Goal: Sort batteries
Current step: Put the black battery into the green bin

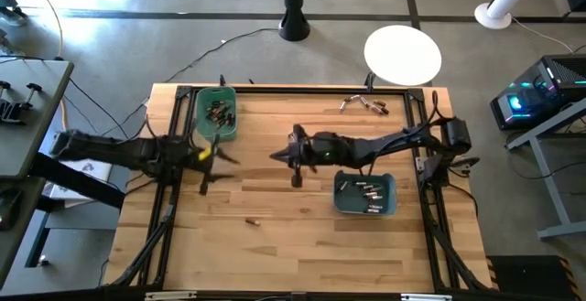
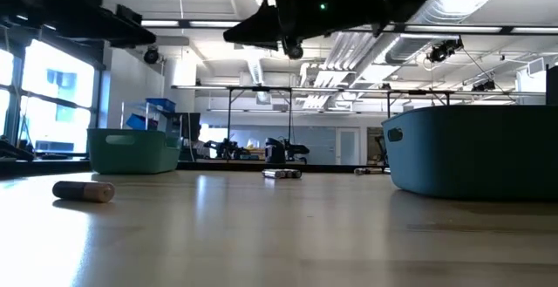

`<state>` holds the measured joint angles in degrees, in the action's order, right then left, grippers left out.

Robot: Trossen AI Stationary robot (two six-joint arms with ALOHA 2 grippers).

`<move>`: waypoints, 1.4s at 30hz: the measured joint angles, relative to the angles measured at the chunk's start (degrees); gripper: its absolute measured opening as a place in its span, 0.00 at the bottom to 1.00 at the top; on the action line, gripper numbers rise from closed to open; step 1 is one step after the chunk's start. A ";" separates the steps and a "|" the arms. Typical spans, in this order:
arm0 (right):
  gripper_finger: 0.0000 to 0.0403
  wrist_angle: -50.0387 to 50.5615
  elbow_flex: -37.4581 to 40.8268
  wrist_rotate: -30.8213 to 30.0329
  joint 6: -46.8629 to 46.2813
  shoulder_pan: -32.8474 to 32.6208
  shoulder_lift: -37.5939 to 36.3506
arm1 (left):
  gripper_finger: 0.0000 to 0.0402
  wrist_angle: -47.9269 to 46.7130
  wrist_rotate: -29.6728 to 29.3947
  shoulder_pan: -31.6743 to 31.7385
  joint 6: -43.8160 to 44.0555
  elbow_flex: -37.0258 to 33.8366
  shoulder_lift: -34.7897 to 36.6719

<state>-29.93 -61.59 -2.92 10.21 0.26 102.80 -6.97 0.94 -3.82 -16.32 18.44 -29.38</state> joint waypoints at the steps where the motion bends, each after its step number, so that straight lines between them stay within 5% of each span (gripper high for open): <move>1: 0.00 3.01 -0.89 0.00 0.90 -0.43 -0.03 | 0.43 0.20 0.30 -2.62 -0.58 0.00 -0.44; 4: 0.00 9.65 -1.81 -0.08 1.69 -1.79 -0.03 | 0.43 0.08 2.06 -10.37 -1.50 0.00 -2.95; 8: 0.00 13.01 -2.00 -0.04 -0.70 -3.67 -0.03 | 0.43 0.77 -2.58 -19.38 4.90 0.00 -8.54; 14: 0.00 15.65 -2.00 -0.08 -3.77 -5.91 -0.03 | 0.43 4.90 -5.98 -25.19 17.39 -0.02 -18.10; 21: 0.00 16.02 -2.00 -0.04 -3.77 -7.18 -0.03 | 0.44 11.96 -11.69 -24.33 23.45 0.00 -29.61; 31: 0.00 16.37 -2.00 -0.08 -8.44 -7.47 -0.03 | 0.51 20.83 -12.34 -18.41 23.60 0.00 -43.38; 42: 0.00 16.40 -2.00 -4.68 -11.46 -12.15 -0.01 | 0.47 33.14 -7.52 -11.14 15.39 0.02 -55.67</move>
<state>-13.53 -63.59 -7.60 -1.25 -11.89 102.78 26.16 -6.58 -14.96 -0.93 18.46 -85.04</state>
